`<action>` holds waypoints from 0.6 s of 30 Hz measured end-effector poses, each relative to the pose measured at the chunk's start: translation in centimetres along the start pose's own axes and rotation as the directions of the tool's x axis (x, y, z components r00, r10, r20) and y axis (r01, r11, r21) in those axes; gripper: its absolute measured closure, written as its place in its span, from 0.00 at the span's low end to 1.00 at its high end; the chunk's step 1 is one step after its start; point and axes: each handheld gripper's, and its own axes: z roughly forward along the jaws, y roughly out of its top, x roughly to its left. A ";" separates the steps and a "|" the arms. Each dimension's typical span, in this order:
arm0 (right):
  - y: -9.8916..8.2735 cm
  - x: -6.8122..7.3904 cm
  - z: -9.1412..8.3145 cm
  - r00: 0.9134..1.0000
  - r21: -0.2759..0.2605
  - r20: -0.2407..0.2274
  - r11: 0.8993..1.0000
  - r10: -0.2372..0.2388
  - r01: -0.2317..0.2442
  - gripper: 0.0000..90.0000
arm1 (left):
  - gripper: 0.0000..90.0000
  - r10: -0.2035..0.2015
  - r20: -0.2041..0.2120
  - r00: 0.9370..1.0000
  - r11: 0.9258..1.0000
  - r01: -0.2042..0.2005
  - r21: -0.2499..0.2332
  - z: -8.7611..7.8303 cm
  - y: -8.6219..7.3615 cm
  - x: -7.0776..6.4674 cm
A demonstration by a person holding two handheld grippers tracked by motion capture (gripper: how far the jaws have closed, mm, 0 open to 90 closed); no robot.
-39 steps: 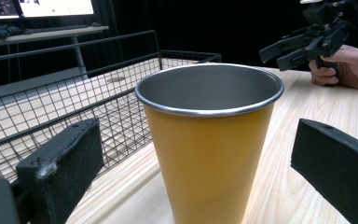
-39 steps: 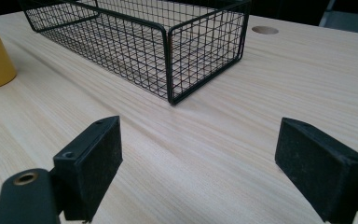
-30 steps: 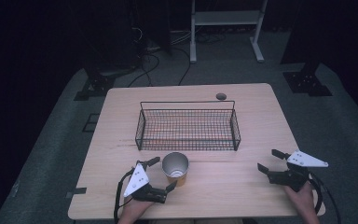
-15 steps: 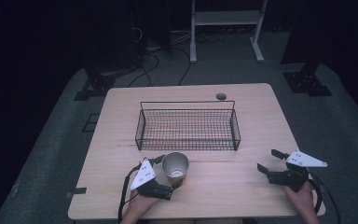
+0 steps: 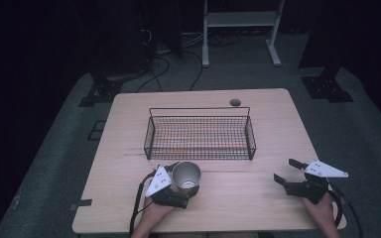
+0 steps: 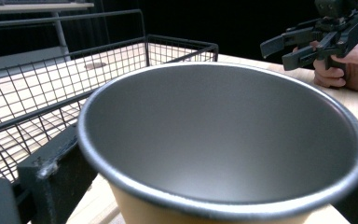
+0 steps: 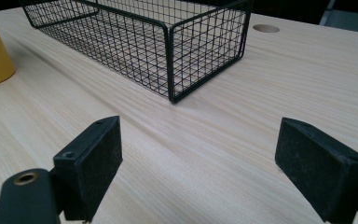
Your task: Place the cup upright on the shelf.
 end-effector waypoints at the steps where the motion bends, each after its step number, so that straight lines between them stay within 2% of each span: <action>1: 0.0 0.0 0.0 1.000 0.000 0.000 1.000 -0.002 0.002 0.15 | 0.05 0.005 0.006 1.000 1.000 -0.005 -0.003 0.0 0.0 0.0; 10: 0.0 0.0 0.0 1.000 -0.001 0.001 1.000 0.002 -0.002 0.15 | 0.12 0.009 0.017 1.000 1.000 -0.009 -0.016 0.0 0.1 0.0; 18: 0.0 0.0 0.0 1.000 0.000 0.003 1.000 0.002 -0.002 0.15 | 0.14 0.006 0.022 1.000 1.000 -0.006 -0.009 -0.1 0.4 0.1</action>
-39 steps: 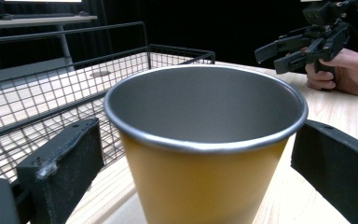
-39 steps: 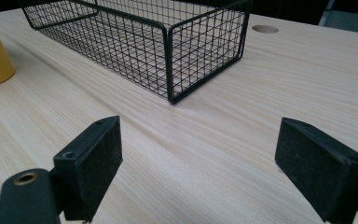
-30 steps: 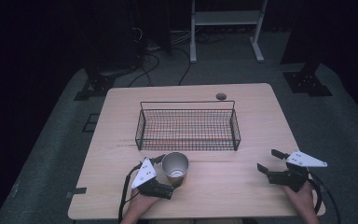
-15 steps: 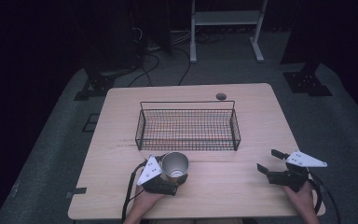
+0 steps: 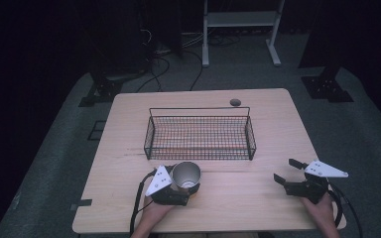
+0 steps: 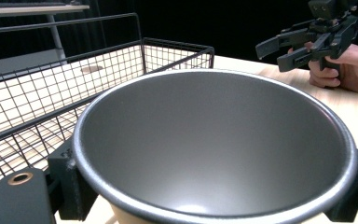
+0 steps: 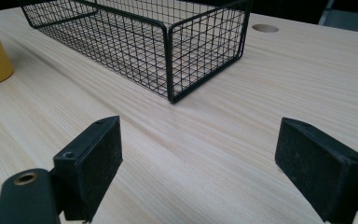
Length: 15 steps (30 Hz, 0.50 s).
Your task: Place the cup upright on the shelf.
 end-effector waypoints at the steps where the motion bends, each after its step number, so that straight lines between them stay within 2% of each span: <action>1: 0.0 0.0 0.0 1.000 0.000 0.000 1.000 0.001 -0.001 0.15 | 0.14 -0.003 0.003 1.000 1.000 0.003 -0.004 0.0 0.1 0.0; 9: 0.0 0.0 0.0 1.000 -0.001 0.001 1.000 0.003 -0.003 0.15 | 0.14 -0.004 0.021 1.000 0.999 0.005 -0.049 -0.4 2.0 0.0; 15: 0.0 0.0 0.0 1.000 -0.001 0.000 1.000 0.000 0.000 0.15 | 0.14 0.014 0.021 1.000 0.998 -0.013 -0.057 -0.4 3.7 0.4</action>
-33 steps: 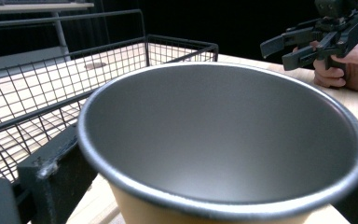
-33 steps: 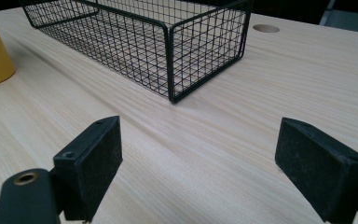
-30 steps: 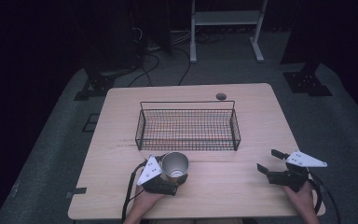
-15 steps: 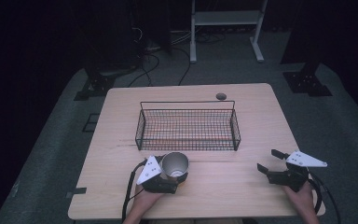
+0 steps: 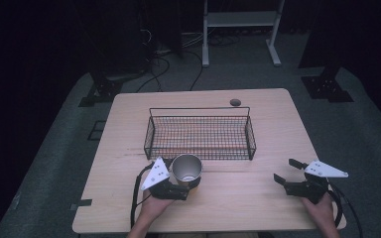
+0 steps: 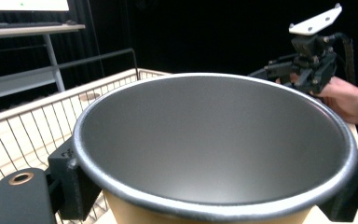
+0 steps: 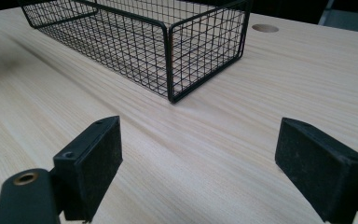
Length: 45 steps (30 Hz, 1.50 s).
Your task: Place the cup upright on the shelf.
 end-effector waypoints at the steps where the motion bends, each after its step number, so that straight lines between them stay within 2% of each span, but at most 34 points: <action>1: 0.0 0.0 0.0 1.000 0.001 0.000 1.000 -0.001 0.001 0.15 | 0.14 0.003 -0.002 1.000 1.000 -0.003 -0.003 0.1 0.2 0.1; 14: 0.0 0.1 0.0 1.000 0.002 0.002 1.000 -0.005 0.005 0.15 | 0.14 0.031 0.004 0.999 0.999 -0.031 -0.015 1.2 3.9 2.4; 22: 0.0 0.1 0.0 1.000 0.002 0.001 1.000 -0.004 0.004 0.15 | 0.14 0.013 0.011 1.000 0.999 -0.012 -0.035 2.3 6.0 4.2; 27: 0.0 0.1 0.0 1.000 0.001 0.000 1.000 -0.005 0.005 0.15 | 0.14 0.030 0.010 1.000 0.999 -0.029 -0.039 3.2 7.3 5.3; 29: 0.0 0.1 0.0 1.000 0.001 0.000 1.000 -0.004 0.004 0.15 | 0.14 0.021 0.015 1.000 0.999 -0.021 -0.039 3.6 7.7 5.8; 37: 0.0 0.0 0.0 1.000 0.000 -0.001 1.000 -0.003 0.003 0.15 | 0.14 0.002 0.014 1.000 0.999 -0.002 -0.040 4.7 8.8 7.9; 45: 0.0 0.0 0.0 1.000 -0.004 0.000 1.000 -0.002 0.002 0.15 | 0.14 -0.011 0.007 1.000 0.999 0.011 -0.033 5.5 9.1 9.1</action>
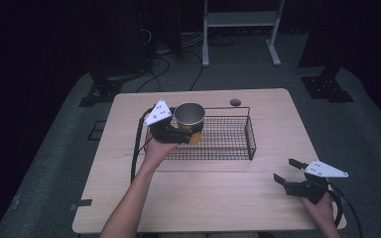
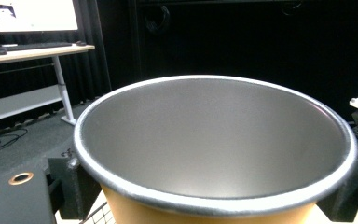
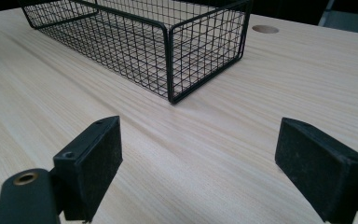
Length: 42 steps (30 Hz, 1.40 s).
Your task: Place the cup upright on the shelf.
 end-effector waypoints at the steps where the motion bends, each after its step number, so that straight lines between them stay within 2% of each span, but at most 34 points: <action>1: 0.0 0.0 0.0 1.000 0.001 0.000 1.000 0.001 -0.001 0.15 | 0.14 -0.003 0.000 1.000 1.000 0.003 0.005 0.1 0.0 0.1; 7: 0.0 0.0 0.0 1.000 -0.001 -0.003 1.000 0.002 -0.002 0.15 | 0.14 -0.007 -0.007 1.000 1.000 0.007 0.012 0.6 -0.1 0.7; 25: 0.0 0.0 0.0 1.000 -0.002 -0.002 1.000 0.005 -0.005 0.15 | 0.13 -0.016 0.010 1.000 1.000 0.016 -0.002 2.1 1.7 1.8; 27: 0.0 0.0 0.0 1.000 -0.002 -0.003 1.000 0.005 -0.005 0.15 | 0.13 -0.010 0.006 1.000 1.000 0.010 0.007 2.4 1.8 2.0; 30: 0.0 0.0 0.0 1.000 -0.004 -0.002 1.000 0.006 -0.006 0.15 | 0.13 -0.025 0.022 0.999 1.000 0.024 0.018 2.8 1.9 2.6; 36: 0.0 0.0 0.0 1.000 -0.004 -0.001 1.000 0.006 -0.006 0.15 | 0.13 -0.005 0.035 0.999 0.999 0.003 0.045 3.5 1.9 3.1; 42: 0.0 -0.1 -0.1 1.000 -0.004 0.000 1.000 0.010 -0.010 0.15 | 0.13 -0.030 0.040 0.999 0.997 0.027 0.074 4.4 1.0 3.8</action>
